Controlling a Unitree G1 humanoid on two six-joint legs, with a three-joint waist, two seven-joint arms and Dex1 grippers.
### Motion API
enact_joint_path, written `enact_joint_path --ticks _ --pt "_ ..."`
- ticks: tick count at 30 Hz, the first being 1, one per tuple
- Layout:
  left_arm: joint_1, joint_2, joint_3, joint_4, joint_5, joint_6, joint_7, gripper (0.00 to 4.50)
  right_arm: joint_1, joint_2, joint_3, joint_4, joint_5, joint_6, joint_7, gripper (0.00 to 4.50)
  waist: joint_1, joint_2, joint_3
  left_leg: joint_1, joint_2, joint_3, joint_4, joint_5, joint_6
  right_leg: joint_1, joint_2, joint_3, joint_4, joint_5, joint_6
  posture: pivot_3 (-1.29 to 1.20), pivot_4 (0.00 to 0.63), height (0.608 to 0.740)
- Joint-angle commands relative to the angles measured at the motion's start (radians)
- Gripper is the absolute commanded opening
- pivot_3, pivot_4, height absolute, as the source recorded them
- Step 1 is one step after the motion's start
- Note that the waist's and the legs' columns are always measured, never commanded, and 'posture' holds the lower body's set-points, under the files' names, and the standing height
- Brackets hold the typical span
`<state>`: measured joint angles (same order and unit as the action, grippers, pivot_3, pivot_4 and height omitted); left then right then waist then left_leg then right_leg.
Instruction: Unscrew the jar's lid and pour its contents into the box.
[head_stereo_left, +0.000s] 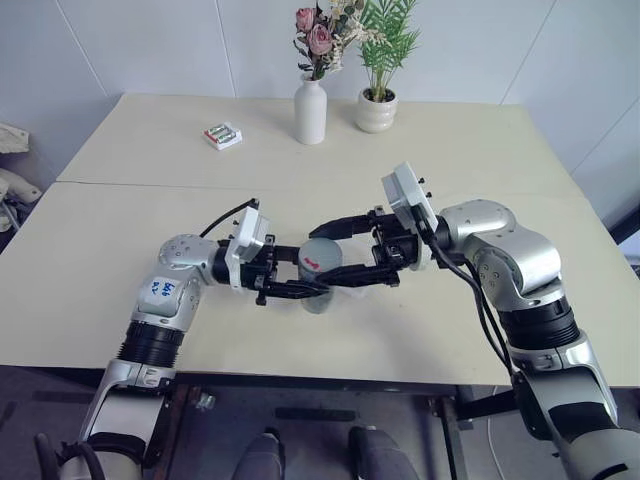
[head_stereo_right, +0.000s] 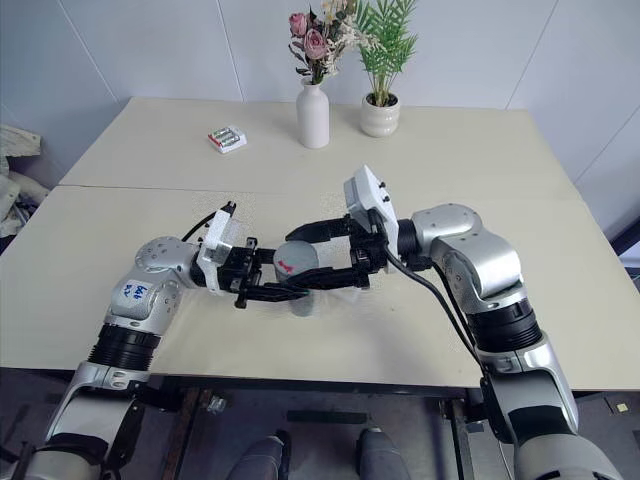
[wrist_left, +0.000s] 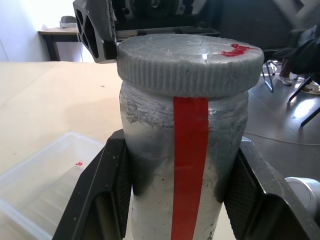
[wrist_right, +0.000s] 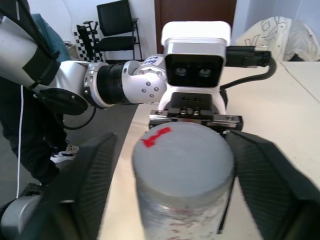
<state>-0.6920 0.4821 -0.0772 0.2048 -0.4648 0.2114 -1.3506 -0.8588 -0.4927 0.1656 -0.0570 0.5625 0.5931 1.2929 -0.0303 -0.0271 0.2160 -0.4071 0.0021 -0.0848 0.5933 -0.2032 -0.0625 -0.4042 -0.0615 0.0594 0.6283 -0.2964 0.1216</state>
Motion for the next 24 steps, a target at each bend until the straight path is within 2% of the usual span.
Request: enact_joint_path --ticks 1,12,24 --pt "0.003 0.011 0.041 -0.039 -0.015 0.009 0.03 2.04 -0.012 0.015 -0.019 -0.035 0.023 -0.015 -0.003 4.47 0.0 0.0 0.0 0.0 0.0 0.0 0.0 0.0 0.0 0.0 0.0 0.0 0.0 0.0 0.0 0.0 0.15 0.74" --pt "0.049 0.031 0.064 -0.101 -0.031 0.051 0.047 2.04 -0.008 0.027 -0.088 -0.026 0.015 -0.082 -0.077 4.47 0.0 0.0 0.0 0.0 0.0 0.0 0.0 0.0 0.0 0.0 0.0 0.0 0.0 0.0 0.0 0.0 0.15 0.74" --pt "0.055 0.014 0.052 -0.112 -0.031 0.06 0.059 2.04 0.04 0.077 -0.029 -0.139 0.03 -0.031 -0.144 4.47 0.0 0.0 0.0 0.0 0.0 0.0 0.0 0.0 0.0 0.0 0.0 0.0 0.0 0.0 0.0 0.0 0.15 0.74"
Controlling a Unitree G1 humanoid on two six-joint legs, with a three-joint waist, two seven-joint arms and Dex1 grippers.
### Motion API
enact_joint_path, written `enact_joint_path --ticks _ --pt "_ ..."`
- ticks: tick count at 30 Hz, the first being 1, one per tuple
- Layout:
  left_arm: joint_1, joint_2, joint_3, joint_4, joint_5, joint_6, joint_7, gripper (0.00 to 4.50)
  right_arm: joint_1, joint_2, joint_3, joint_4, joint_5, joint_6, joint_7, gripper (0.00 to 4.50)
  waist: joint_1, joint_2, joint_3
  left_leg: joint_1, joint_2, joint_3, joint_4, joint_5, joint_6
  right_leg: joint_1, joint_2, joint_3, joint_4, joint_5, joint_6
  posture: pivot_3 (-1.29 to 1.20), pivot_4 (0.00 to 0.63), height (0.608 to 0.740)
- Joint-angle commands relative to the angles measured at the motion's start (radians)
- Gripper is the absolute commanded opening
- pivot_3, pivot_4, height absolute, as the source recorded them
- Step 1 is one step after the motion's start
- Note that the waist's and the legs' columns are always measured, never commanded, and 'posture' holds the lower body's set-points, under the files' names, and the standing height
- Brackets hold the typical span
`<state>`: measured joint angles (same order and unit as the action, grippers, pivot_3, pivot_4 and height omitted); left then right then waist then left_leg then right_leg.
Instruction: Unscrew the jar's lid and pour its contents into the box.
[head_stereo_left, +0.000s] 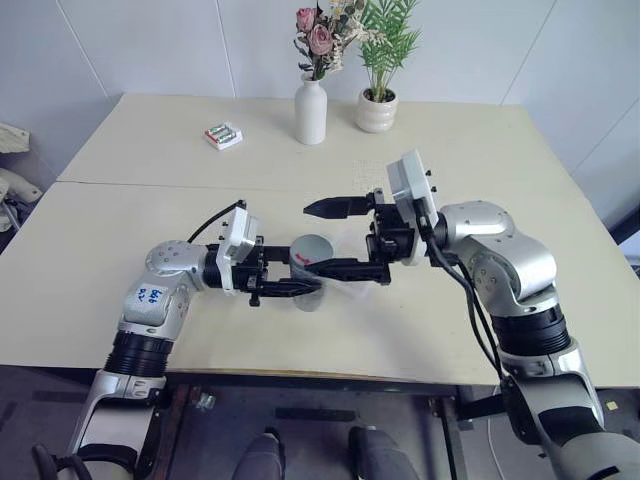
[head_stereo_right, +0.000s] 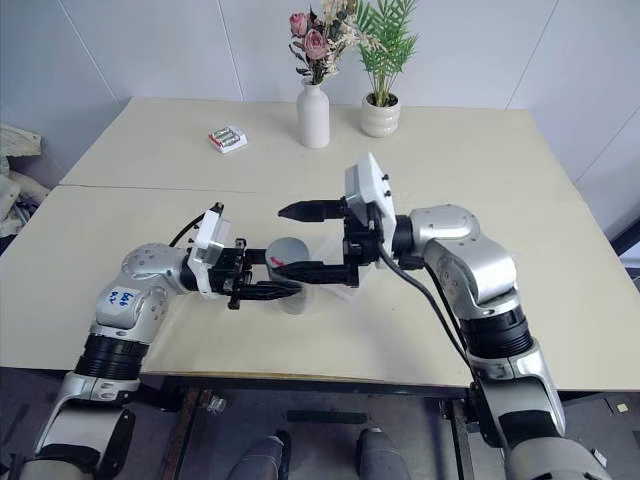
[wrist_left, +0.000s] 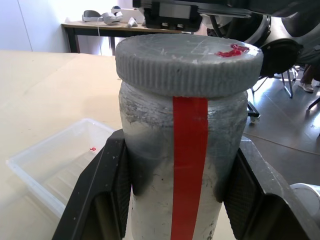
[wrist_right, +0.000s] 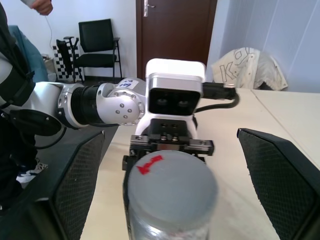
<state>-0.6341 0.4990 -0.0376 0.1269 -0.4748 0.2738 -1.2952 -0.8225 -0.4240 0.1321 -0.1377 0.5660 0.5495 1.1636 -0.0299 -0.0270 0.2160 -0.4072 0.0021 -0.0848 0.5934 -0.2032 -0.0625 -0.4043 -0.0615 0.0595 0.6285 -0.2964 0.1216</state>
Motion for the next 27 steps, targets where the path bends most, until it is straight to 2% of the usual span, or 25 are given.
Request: enact_joint_path --ticks 1,10,27 --pt "-0.004 -0.005 0.013 -0.034 -0.021 -0.002 0.004 2.04 0.007 0.015 0.011 -0.068 0.026 0.019 -0.023 4.47 0.0 0.0 0.0 0.0 0.0 0.0 0.0 0.0 0.0 0.0 0.0 0.0 0.0 0.0 0.0 0.0 0.15 0.74" --pt "-0.002 -0.014 0.011 -0.038 -0.022 0.0 0.004 2.04 -0.005 0.064 0.044 -0.015 -0.038 -0.011 -0.098 4.47 0.001 0.0 0.0 0.0 0.0 0.0 0.0 0.0 0.0 0.0 0.0 0.0 0.0 0.0 0.0 0.0 0.15 0.74" --pt "0.014 -0.015 0.013 -0.041 -0.02 -0.009 0.005 2.04 0.005 0.037 -0.007 0.031 -0.034 0.01 -0.112 4.47 0.0 0.0 0.0 0.0 0.0 0.0 0.0 0.0 0.0 0.0 0.0 0.0 0.0 0.0 0.0 0.0 0.15 0.74"
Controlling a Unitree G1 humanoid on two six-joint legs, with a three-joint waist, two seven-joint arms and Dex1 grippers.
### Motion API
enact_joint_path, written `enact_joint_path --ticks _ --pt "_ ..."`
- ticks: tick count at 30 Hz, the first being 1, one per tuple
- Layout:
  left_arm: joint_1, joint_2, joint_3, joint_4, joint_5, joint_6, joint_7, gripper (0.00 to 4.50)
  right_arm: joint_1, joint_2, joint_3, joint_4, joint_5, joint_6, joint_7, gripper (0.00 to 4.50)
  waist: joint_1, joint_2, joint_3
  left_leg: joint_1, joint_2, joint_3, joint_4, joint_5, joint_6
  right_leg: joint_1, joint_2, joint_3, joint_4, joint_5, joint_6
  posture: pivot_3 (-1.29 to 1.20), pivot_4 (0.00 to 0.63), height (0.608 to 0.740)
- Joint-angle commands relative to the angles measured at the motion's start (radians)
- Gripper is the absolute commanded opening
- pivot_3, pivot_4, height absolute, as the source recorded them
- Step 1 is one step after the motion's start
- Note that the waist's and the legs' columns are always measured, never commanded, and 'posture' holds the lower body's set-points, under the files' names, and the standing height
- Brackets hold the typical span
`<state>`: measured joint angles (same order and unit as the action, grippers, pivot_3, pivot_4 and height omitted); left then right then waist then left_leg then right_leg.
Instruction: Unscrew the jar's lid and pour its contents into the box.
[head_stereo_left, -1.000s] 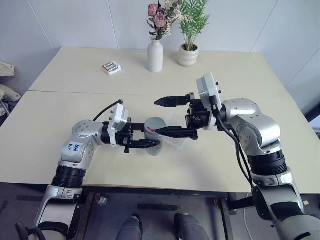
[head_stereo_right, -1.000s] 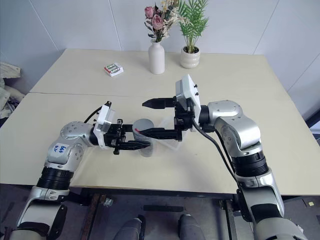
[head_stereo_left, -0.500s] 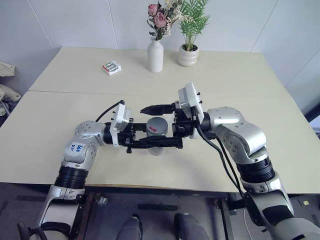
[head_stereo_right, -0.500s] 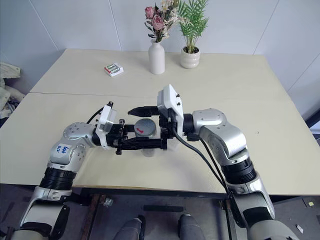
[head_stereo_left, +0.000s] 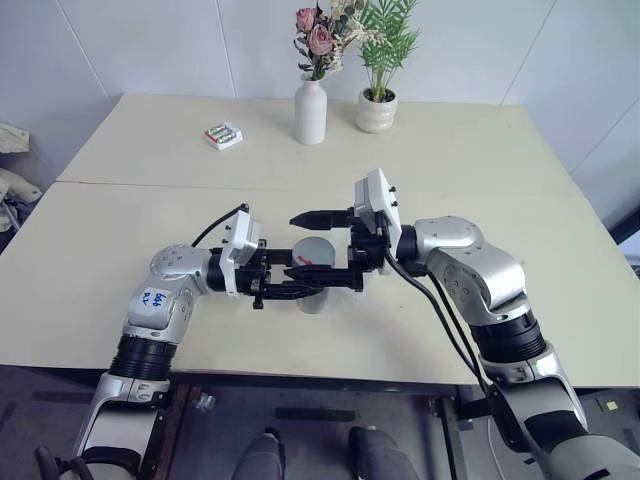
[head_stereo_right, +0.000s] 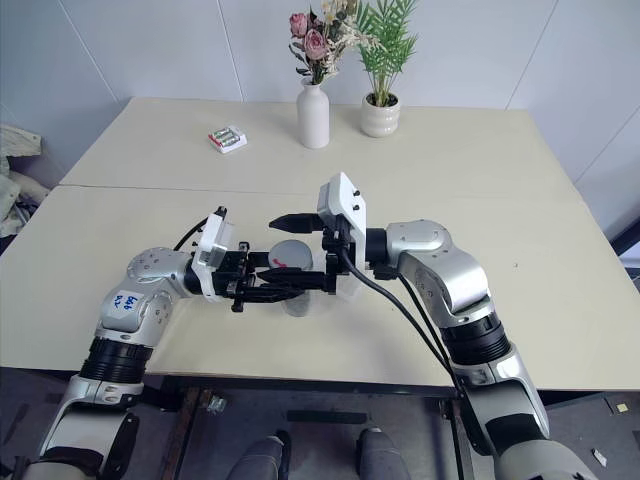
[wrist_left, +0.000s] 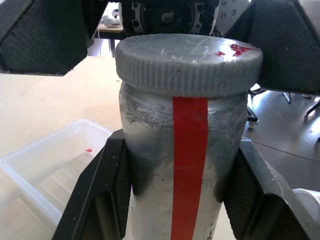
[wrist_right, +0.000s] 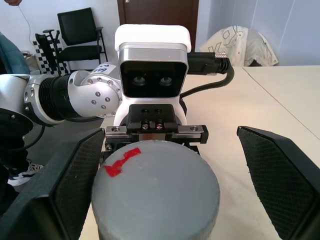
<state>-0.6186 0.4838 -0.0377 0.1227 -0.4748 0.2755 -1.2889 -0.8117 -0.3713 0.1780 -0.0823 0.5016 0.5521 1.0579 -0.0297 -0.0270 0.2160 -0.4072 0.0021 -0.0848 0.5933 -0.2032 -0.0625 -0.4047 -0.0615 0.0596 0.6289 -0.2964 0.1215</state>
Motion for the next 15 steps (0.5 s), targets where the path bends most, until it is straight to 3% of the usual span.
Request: enact_joint_path --ticks 1,15 --pt "-0.002 0.0 0.013 -0.037 -0.02 -0.012 -0.002 2.04 -0.004 -0.02 -0.056 -0.026 0.032 0.008 -0.005 4.47 0.0 0.0 0.0 0.0 0.0 0.0 0.0 0.0 0.0 0.0 0.0 0.0 0.0 0.0 0.0 0.0 0.15 0.74" --pt "-0.014 -0.009 0.009 -0.019 -0.018 -0.026 0.002 2.04 0.042 -0.101 -0.11 0.029 0.034 -0.018 0.0 4.47 0.0 0.0 0.0 0.0 0.0 0.0 0.0 0.0 0.0 0.0 0.0 0.0 0.0 0.0 0.0 0.0 0.15 0.74"
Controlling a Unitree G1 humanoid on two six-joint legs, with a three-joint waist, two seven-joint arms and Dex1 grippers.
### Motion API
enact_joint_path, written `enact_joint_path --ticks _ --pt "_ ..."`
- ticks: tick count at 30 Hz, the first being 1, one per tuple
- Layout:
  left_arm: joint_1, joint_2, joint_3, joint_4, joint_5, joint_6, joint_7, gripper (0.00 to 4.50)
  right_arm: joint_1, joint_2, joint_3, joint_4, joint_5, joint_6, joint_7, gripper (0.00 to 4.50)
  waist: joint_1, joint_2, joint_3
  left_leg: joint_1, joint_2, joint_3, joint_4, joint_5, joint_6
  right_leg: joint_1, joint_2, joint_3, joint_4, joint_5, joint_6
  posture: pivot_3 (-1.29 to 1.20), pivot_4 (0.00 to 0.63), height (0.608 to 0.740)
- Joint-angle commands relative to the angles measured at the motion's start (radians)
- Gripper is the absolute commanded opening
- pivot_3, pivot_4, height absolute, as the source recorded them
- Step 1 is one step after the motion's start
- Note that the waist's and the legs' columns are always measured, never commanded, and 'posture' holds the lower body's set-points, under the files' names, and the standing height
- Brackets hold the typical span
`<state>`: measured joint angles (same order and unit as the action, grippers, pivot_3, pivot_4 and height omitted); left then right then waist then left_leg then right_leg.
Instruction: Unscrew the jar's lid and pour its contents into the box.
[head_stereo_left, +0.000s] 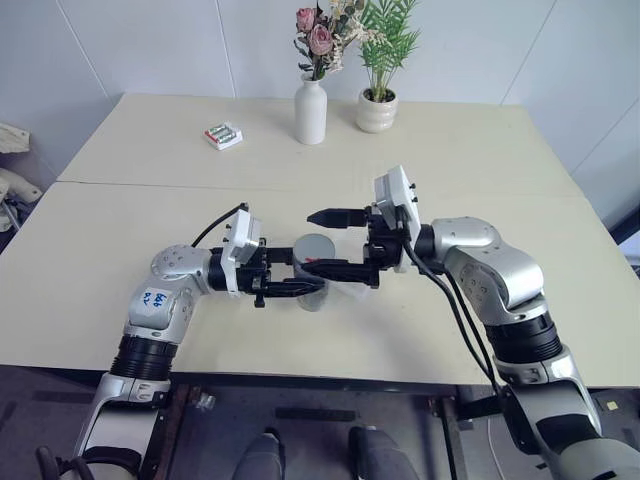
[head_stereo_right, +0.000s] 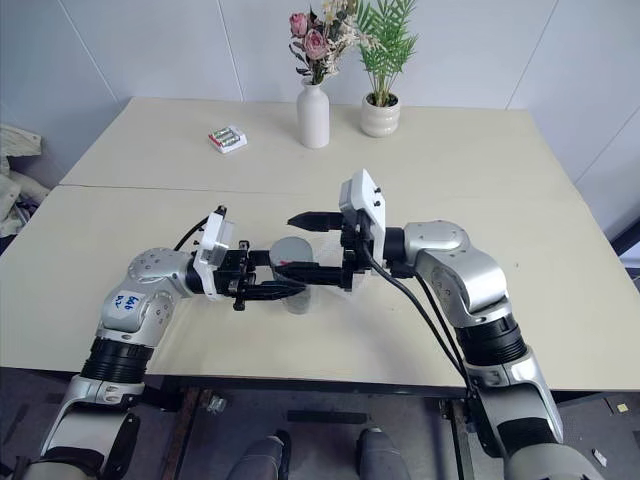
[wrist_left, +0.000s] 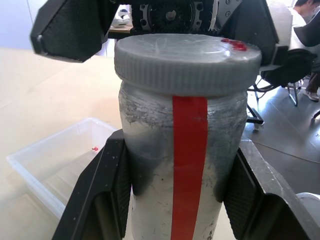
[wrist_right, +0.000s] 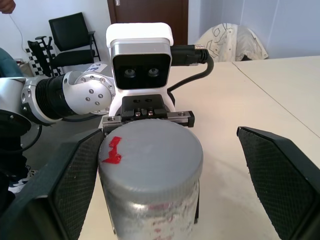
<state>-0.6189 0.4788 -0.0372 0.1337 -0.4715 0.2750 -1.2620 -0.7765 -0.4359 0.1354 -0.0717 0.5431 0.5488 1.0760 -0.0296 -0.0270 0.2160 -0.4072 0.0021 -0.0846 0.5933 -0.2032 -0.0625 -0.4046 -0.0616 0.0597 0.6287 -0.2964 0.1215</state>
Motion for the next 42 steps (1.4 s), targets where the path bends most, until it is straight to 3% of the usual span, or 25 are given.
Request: enact_joint_path --ticks 1,15,21,26,42 --pt "-0.015 -0.004 0.008 -0.028 -0.021 -0.026 -0.025 2.04 0.013 -0.046 -0.074 0.022 -0.007 -0.017 -0.018 4.47 0.0 0.0 0.0 0.0 0.0 0.0 0.0 0.0 0.0 0.0 0.0 0.0 0.0 0.0 0.0 0.0 0.15 0.74" --pt "-0.015 -0.005 0.016 -0.028 -0.016 -0.023 -0.033 2.04 0.083 -0.143 -0.172 0.025 0.018 -0.005 -0.02 4.47 0.0 0.0 0.0 0.0 0.0 0.0 0.0 0.0 0.0 0.0 0.0 0.0 0.0 0.0 0.0 0.0 0.15 0.74" --pt "-0.015 -0.003 0.019 -0.026 -0.014 -0.022 -0.032 2.04 0.111 -0.17 -0.209 -0.062 0.112 0.063 0.014 4.47 0.0 0.0 0.0 -0.001 0.0 0.0 0.001 0.0 0.0 0.0 0.0 0.001 0.0 0.0 0.0 0.0 0.15 0.74" --pt "-0.017 -0.003 0.018 -0.025 -0.014 -0.022 -0.033 2.04 0.095 -0.144 -0.178 -0.143 0.157 0.109 0.001 4.47 -0.001 0.0 0.0 0.0 0.0 0.0 0.001 0.0 0.0 0.0 0.0 0.001 0.0 0.0 0.0 0.0 0.15 0.74" --pt "-0.017 -0.012 0.013 -0.035 -0.015 -0.013 -0.021 2.04 -0.021 0.023 0.015 -0.108 0.047 0.117 -0.108 4.47 0.001 0.0 0.0 -0.001 0.0 0.001 0.001 0.0 0.0 -0.001 0.0 0.001 0.001 0.0 0.0 0.0 0.15 0.74"
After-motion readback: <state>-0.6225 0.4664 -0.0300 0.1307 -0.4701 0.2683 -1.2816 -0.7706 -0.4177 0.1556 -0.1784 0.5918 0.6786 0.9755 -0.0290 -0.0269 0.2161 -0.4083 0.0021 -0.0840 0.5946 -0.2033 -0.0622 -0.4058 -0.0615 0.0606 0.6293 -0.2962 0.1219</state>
